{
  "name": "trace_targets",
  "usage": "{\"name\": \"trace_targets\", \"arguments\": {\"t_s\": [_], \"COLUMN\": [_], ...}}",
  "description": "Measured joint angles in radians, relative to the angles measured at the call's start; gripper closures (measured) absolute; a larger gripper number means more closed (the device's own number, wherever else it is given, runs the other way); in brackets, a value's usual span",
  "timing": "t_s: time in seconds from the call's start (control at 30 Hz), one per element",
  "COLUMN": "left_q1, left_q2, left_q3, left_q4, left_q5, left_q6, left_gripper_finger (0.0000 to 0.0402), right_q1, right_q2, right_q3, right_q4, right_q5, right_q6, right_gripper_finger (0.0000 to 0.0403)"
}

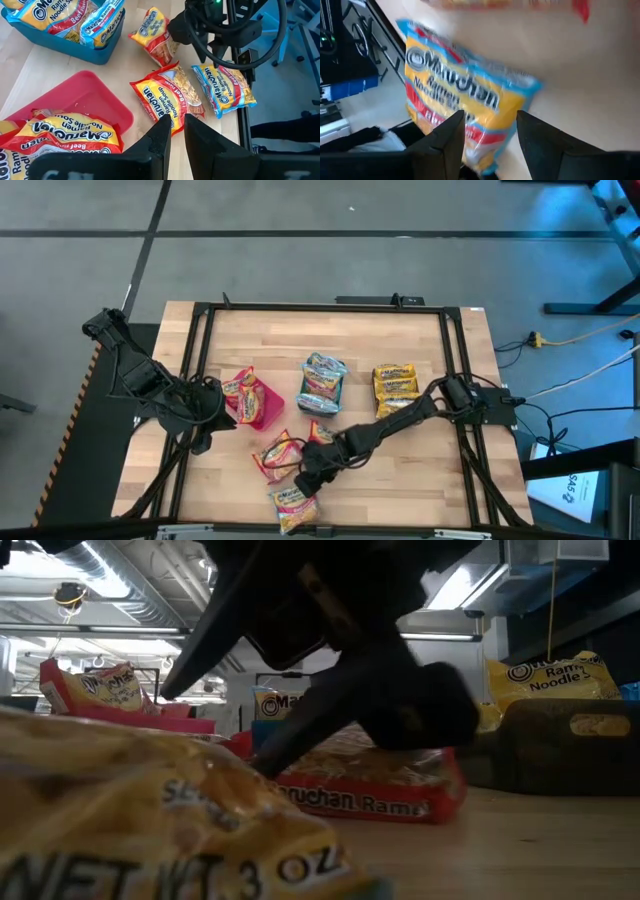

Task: Sort Maruchan noodles
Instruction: Put the blue noodle pack into the blue bin

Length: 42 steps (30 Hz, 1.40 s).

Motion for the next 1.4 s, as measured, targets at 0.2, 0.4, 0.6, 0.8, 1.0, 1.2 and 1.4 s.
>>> {"name": "trace_targets", "arguments": {"t_s": [0.2,0.4,0.6,0.8,1.0,1.2,1.4], "left_q1": [0.0,0.0,0.0,0.0,0.0,0.0,0.0], "left_q2": [0.0,0.0,0.0,0.0,0.0,0.0,0.0], "left_q3": [0.0,0.0,0.0,0.0,0.0,0.0,0.0], "left_q4": [0.0,0.0,0.0,0.0,0.0,0.0,0.0], "left_q5": [0.0,-0.001,-0.003,-0.008,-0.008,-0.008,-0.009], "left_q6": [0.045,0.05,0.05,0.05,0.05,0.05,0.05], "left_gripper_finger": [0.0355,0.0355,0.0355,0.0355,0.0355,0.0355,0.0355], "right_q1": [0.01,0.042,0.066,0.066,0.067,0.063,0.063], "right_q2": [-0.001,-0.001,-0.001,0.016,0.037,0.041,0.041], "right_q3": [0.008,0.022,0.022,0.023,0.024,0.023,0.023], "right_q4": [-0.009,-0.011,-0.04,-0.043,-0.01,0.052,0.041], "right_q5": [-0.019,0.006,0.146,0.172,0.165,0.178,0.174], "right_q6": [0.068,0.119,0.117,0.112,0.113,0.104,0.087], "right_gripper_finger": [0.0227,0.0227,0.0227,0.0227,0.0227,0.0227,0.0236]}}
